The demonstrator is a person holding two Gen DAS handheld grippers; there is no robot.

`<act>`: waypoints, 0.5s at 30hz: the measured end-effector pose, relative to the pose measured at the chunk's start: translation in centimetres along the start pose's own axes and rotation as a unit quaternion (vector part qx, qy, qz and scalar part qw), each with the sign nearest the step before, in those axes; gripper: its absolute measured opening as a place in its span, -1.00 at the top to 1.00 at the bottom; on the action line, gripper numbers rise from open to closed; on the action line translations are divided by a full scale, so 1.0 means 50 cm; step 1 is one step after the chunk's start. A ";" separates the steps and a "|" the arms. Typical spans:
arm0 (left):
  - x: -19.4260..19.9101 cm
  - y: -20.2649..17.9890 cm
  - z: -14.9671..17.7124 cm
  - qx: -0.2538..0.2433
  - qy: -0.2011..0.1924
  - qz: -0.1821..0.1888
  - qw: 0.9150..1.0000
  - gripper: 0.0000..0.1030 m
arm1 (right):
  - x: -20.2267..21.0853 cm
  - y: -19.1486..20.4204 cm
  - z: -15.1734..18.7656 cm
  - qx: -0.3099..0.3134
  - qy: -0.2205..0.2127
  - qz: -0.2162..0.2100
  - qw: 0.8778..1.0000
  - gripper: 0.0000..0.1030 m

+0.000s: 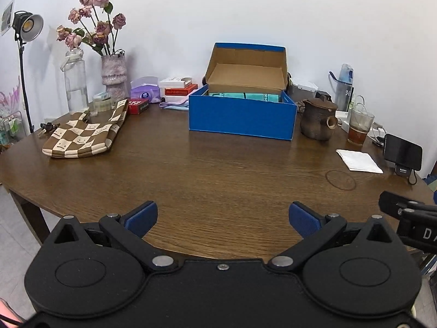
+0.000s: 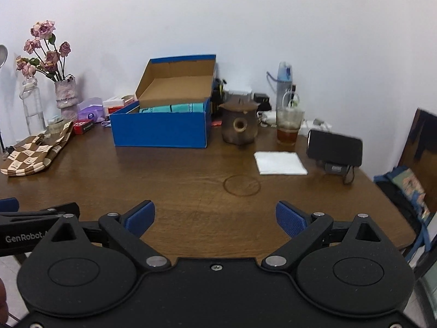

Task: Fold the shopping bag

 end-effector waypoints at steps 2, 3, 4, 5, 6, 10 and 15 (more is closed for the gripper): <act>0.001 0.002 0.003 -0.001 0.000 -0.001 1.000 -1.00 | 0.002 0.003 -0.002 0.007 0.002 -0.001 1.000 -0.88; 0.001 0.002 0.004 -0.002 -0.001 -0.002 1.000 -1.00 | 0.002 0.005 -0.002 0.011 0.004 -0.002 1.000 -0.88; 0.003 0.001 0.001 -0.003 -0.002 -0.003 1.000 -1.00 | 0.002 0.005 -0.002 0.014 0.006 -0.002 1.000 -0.88; 0.006 -0.005 -0.007 -0.004 -0.004 -0.005 1.000 -1.00 | -0.001 0.006 0.002 0.017 0.010 0.000 1.000 -0.88; 0.008 -0.006 -0.009 -0.004 -0.006 -0.005 1.000 -1.00 | -0.001 0.006 0.002 0.017 0.011 -0.001 1.000 -0.88; 0.019 -0.003 -0.016 -0.008 -0.025 -0.013 1.000 -1.00 | 0.005 0.005 0.000 0.013 0.005 -0.010 1.000 -0.88; 0.037 -0.006 -0.034 -0.010 -0.047 -0.020 0.999 -1.00 | 0.018 0.011 -0.009 0.009 -0.013 -0.018 1.000 -0.88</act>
Point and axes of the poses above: each gripper's, at about its wrist camera, not at the fingertips, and x roughly against the way its jaws point, y to its left, z to its underside, the point moved 9 cm from there along -x, roughly the way its jaws point, and after that the axes turned 14 degrees about -z, right-handed, at the moved point
